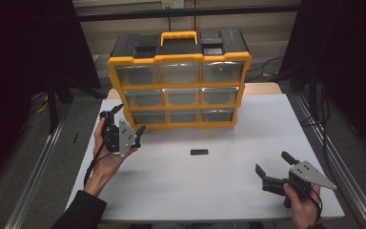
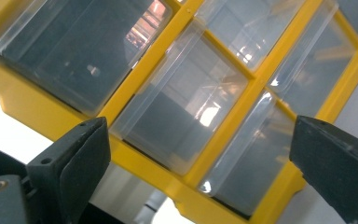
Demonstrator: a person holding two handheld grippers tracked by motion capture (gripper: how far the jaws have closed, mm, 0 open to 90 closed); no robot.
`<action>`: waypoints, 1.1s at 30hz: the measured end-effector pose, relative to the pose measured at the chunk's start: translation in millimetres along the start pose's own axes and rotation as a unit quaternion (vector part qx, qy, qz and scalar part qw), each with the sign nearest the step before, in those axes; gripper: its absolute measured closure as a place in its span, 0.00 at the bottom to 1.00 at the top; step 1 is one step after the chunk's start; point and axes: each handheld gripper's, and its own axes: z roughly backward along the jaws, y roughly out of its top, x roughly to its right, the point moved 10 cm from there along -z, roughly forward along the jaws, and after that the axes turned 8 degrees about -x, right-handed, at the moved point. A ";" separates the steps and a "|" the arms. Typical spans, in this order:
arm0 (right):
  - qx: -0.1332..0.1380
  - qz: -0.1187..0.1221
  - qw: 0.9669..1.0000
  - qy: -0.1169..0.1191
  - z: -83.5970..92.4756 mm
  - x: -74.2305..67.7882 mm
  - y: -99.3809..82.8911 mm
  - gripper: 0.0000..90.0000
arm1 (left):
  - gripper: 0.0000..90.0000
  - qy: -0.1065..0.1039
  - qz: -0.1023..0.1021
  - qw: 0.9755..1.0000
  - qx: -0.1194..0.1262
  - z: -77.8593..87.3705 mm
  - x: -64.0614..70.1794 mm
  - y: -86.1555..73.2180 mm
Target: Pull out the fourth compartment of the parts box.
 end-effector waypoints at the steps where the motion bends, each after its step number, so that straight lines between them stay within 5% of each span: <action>1: -0.001 0.001 1.000 0.001 -0.1 -0.2 -0.1 0.00 | 0.06 0.003 -0.006 1.000 -0.001 -1.4 -0.2 0.5; 8: 0.002 0.002 1.000 0.002 -0.3 -2.3 1.0 0.00 | 0.08 0.020 -0.063 0.998 -0.005 -7.4 -1.7 5.5; 11: 0.003 0.004 1.000 0.001 0.2 -2.9 1.3 0.00 | 0.09 0.029 -0.098 0.995 -0.015 -10.7 -2.8 7.1; 14: 0.004 0.004 1.000 0.000 0.4 -2.8 1.8 0.00 | 0.11 0.038 -0.111 0.993 -0.016 -13.2 -4.6 9.9; 20: 0.004 0.006 1.000 0.001 0.0 -3.8 2.1 0.00 | 0.14 0.052 -0.152 0.987 -0.025 -20.5 -7.5 10.8; 24: 0.005 0.006 1.000 0.001 0.3 -3.2 2.1 0.00 | 0.17 0.065 -0.186 0.979 -0.044 -24.4 -11.8 7.8; 27: 0.005 0.006 1.000 0.001 0.3 -3.6 2.0 0.00 | 0.18 0.072 -0.198 0.976 -0.048 -26.6 -14.6 7.8; 30: 0.005 0.006 1.000 0.001 0.3 -3.7 2.1 0.00 | 0.21 0.084 -0.228 0.968 -0.054 -30.1 -16.8 7.6; 33: 0.005 0.007 1.000 0.000 0.5 -3.4 2.3 0.00 | 0.28 0.081 -0.231 0.968 -0.052 -34.4 -16.4 7.0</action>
